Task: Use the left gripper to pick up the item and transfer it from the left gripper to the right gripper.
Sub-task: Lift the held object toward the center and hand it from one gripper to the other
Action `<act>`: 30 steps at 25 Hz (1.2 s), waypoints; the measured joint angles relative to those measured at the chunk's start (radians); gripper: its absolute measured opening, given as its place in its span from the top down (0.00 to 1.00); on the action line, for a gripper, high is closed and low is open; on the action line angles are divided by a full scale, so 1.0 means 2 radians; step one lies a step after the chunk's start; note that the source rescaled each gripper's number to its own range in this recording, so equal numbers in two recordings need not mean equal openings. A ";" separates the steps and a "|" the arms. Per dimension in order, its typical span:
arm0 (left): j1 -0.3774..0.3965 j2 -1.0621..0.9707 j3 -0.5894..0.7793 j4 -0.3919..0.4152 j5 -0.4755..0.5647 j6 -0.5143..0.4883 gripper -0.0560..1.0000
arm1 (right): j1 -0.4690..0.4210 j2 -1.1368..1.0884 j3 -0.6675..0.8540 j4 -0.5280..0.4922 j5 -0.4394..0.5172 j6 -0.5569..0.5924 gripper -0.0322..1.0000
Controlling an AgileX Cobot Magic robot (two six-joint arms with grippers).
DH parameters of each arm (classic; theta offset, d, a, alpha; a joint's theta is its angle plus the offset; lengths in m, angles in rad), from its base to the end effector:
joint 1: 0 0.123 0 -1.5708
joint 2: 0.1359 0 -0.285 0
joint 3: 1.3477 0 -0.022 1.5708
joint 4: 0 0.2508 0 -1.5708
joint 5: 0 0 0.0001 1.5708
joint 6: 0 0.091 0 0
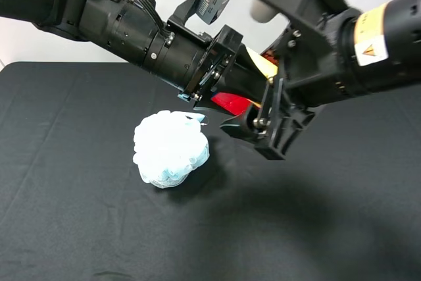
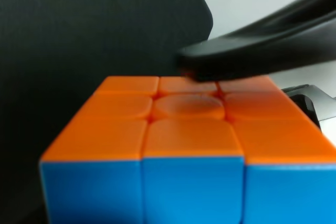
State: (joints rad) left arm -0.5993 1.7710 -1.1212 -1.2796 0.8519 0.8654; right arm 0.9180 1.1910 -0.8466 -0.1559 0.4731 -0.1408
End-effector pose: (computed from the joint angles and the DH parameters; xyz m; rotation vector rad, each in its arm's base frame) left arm 0.2586 -0.2562 0.2283 0.7846 2.4274 -1.3576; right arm 0.1553 0.1924 0.2968 -1.2698 1.9256 0.2479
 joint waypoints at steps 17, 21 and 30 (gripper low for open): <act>-0.001 0.003 0.001 0.004 0.010 -0.004 0.94 | 0.000 0.014 -0.001 -0.015 -0.008 -0.005 0.96; -0.001 0.003 0.001 0.004 0.010 -0.004 0.94 | 0.000 0.014 -0.001 -0.015 -0.008 -0.006 0.96; -0.001 0.003 0.001 0.001 -0.014 -0.002 0.62 | 0.000 0.014 -0.001 -0.008 -0.008 -0.004 0.97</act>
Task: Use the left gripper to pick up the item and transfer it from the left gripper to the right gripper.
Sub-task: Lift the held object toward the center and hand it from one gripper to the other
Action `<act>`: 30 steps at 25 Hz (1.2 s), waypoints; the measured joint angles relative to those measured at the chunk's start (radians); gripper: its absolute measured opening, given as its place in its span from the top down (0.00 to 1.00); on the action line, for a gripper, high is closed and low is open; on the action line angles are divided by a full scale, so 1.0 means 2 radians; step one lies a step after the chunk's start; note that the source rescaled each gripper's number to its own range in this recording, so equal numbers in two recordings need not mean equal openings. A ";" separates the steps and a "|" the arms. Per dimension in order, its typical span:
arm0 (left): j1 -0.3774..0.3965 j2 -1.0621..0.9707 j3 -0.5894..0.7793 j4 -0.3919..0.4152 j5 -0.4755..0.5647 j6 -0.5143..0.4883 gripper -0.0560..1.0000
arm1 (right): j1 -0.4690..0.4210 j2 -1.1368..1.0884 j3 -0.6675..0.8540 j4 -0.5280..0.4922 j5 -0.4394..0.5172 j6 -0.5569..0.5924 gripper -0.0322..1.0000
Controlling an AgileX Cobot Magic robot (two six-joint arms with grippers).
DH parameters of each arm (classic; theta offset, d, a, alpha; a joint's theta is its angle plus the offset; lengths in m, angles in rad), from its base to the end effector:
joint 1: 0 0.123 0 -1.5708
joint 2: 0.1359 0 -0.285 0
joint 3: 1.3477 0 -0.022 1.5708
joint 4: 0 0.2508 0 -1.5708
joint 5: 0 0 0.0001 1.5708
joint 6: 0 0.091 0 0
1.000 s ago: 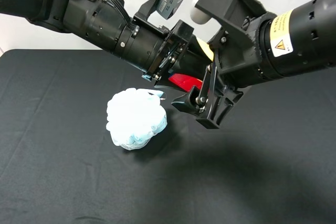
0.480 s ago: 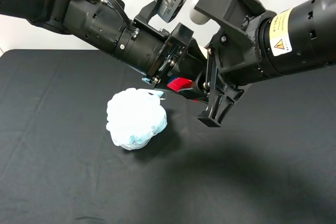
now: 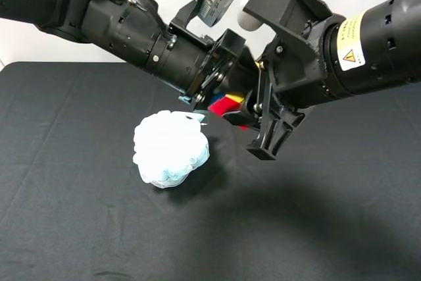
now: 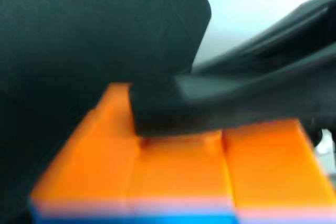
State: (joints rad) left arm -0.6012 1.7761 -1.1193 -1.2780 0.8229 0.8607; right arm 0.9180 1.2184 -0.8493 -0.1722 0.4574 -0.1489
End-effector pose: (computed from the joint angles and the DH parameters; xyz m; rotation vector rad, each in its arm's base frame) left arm 0.2608 -0.2564 0.2253 0.7602 2.4351 -1.3305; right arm 0.1592 0.1969 0.2919 -1.2942 1.9163 0.2276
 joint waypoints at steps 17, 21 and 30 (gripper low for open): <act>0.002 0.000 0.000 -0.003 0.029 0.000 0.24 | 0.000 0.000 0.000 0.004 -0.001 0.000 0.97; 0.019 0.000 0.000 -0.003 0.048 0.000 0.24 | 0.000 0.000 0.000 0.004 -0.001 0.000 0.97; 0.054 -0.053 0.000 0.036 0.064 -0.008 0.24 | 0.000 0.000 0.000 0.005 -0.001 0.002 0.97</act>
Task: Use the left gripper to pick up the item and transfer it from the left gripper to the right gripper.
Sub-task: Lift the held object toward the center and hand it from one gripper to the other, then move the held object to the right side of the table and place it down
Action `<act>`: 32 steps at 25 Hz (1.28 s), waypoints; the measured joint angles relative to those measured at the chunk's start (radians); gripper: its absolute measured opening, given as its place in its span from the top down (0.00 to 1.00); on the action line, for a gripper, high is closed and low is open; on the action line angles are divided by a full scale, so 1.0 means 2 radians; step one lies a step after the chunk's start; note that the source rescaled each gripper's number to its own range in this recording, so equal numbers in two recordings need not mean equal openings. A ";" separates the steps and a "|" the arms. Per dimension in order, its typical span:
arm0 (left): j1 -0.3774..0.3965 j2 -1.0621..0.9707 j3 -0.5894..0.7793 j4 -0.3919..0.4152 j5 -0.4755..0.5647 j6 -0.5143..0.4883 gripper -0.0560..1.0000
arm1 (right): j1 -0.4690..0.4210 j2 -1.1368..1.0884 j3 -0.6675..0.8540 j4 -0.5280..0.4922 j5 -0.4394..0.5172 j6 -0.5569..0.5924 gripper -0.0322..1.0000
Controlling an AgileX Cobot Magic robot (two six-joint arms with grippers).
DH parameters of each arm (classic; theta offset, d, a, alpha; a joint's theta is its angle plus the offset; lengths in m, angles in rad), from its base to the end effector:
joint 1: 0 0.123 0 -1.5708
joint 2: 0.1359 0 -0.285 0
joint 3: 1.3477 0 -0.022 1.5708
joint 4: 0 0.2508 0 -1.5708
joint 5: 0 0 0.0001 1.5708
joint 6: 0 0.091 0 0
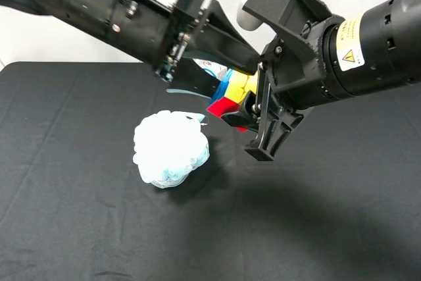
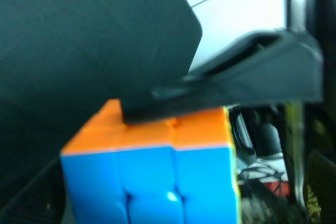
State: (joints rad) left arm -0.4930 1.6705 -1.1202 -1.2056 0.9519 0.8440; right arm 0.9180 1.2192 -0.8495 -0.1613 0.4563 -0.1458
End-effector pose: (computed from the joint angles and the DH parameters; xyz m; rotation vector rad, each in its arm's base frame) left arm 0.2633 -0.2201 0.2605 0.8050 2.3742 -1.3442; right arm 0.1590 0.1973 0.2918 -1.2849 1.9246 0.2395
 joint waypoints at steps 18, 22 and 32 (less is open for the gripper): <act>0.098 -0.198 0.000 0.274 0.028 -0.157 0.24 | 0.000 0.000 0.000 0.002 0.000 0.000 0.97; 0.099 -0.258 0.000 0.387 0.029 -0.236 0.24 | 0.000 0.000 0.000 0.002 0.000 0.000 0.97; 0.099 -0.416 0.016 0.598 0.048 -0.414 0.24 | 0.000 0.000 0.000 0.004 0.000 0.003 0.97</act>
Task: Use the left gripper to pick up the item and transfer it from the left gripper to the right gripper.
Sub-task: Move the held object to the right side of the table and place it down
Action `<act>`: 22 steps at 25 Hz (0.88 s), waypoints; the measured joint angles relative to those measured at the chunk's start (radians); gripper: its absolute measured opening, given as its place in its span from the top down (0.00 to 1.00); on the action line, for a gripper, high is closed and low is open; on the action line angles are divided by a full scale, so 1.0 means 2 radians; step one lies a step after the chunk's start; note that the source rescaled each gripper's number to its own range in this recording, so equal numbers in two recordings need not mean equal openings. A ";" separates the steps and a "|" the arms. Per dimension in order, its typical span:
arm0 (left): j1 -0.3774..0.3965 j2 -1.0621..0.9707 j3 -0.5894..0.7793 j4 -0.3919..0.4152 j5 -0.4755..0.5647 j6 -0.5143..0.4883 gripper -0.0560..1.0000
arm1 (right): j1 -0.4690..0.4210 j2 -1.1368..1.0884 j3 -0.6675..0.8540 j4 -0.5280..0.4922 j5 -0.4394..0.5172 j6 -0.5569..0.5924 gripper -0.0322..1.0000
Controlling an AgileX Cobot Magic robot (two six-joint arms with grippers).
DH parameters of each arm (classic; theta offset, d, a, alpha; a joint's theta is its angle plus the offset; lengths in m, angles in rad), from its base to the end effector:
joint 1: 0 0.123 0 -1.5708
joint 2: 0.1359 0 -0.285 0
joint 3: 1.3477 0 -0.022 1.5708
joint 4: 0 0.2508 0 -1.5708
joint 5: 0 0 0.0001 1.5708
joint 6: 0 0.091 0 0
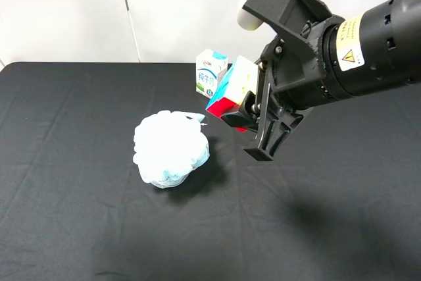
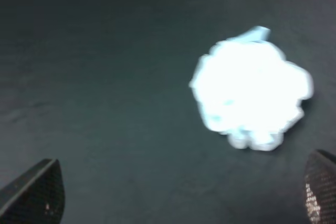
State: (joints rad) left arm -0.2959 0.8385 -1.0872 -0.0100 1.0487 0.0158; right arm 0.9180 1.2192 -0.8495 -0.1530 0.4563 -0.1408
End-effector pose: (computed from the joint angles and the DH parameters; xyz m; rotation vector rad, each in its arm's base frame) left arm 0.1320 -0.0411 0.4027 0.3541 2.2610 -0.1585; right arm 0.1587 0.1975 0.2917 -1.2754 1.9331 0.2497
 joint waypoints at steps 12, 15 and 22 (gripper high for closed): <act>0.000 -0.211 0.138 0.053 0.029 -0.050 0.24 | 0.000 0.000 0.000 0.008 0.000 0.001 0.97; 0.000 -0.261 0.165 0.053 0.037 -0.048 0.24 | 0.000 0.000 0.000 0.014 0.000 0.001 0.97; 0.000 -0.368 0.205 0.051 0.038 -0.027 0.24 | 0.000 0.000 0.000 0.017 0.000 0.002 0.97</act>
State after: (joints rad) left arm -0.2959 0.1027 -0.6764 0.0922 1.1250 -0.0389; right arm 0.9180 1.2192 -0.8495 -0.1194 0.4563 -0.1377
